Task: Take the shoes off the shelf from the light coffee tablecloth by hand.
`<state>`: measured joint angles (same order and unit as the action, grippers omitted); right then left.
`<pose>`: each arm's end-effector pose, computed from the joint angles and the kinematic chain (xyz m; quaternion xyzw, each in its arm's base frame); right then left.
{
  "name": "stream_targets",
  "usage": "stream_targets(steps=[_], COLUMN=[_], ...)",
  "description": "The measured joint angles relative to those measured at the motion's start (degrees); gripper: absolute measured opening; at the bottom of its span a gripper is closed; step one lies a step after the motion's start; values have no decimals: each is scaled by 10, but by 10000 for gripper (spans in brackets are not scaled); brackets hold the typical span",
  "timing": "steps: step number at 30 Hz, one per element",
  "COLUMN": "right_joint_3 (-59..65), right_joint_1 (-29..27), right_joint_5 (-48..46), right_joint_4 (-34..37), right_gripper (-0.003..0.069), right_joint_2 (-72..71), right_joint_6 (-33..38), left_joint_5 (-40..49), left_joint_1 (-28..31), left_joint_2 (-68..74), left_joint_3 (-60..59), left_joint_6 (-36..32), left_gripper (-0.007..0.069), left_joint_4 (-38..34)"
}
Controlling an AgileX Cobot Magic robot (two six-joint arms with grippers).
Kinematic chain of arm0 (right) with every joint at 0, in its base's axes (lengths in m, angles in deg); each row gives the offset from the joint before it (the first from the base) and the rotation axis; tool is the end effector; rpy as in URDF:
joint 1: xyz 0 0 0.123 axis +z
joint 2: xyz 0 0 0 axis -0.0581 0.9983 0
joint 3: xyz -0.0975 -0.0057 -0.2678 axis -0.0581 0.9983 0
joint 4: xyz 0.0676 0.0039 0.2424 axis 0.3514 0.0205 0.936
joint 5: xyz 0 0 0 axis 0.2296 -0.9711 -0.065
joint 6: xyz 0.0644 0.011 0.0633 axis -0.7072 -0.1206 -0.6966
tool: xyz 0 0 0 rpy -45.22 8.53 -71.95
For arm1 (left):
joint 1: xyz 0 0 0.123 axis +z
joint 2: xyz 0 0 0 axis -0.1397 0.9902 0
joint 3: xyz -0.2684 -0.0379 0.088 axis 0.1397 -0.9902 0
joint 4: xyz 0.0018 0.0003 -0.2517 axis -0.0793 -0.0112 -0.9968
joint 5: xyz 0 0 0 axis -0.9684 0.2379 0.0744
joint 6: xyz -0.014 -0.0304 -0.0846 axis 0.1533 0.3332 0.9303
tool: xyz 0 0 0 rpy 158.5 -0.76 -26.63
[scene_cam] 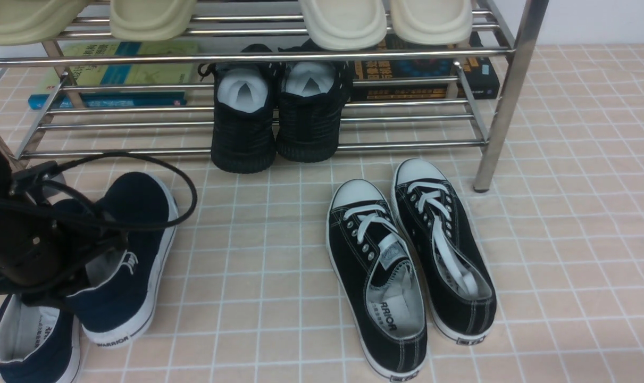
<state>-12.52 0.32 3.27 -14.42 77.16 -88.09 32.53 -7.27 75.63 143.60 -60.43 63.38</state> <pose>0.0520 0.0010 0.1741 -0.0090 0.8057 0.0157 0.5920 0.2701 -0.0024 0.2257 -0.1656 0.9805 -0.0485 0.0941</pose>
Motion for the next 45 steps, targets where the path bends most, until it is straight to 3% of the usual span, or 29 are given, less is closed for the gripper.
stream_targets(steps=[8, 12, 16, 24, 29, 37, 45], right_joint_3=[0, 0, 0, 0, 0, 0, 0], right_joint_1=[0, 0, 0, 0, 0, 0, 0], right_joint_5=[0, 0, 0, 0, 0, 0, 0], right_joint_4=[0, 0, 0, 0, 0, 0, 0], right_gripper=[240, 240, 240, 240, 240, 240, 240], right_joint_2=[0, 0, 0, 0, 0, 0, 0], right_joint_6=[0, 0, 0, 0, 0, 0, 0], left_joint_5=[16, 59, 99, 133, 133, 45, -154], left_joint_1=[0, 0, 0, 0, 0, 0, 0], left_joint_2=[-1, -16, -56, -226, -338, -546, -707], left_joint_3=[7, 27, 56, 70, 35, -122, -286], left_joint_6=[0, 0, 0, -13, -53, -116, -118], left_gripper=[220, 242, 218, 17, 1, 1, 1], left_joint_4=[17, 49, 80, 99, 74, -2, -24])
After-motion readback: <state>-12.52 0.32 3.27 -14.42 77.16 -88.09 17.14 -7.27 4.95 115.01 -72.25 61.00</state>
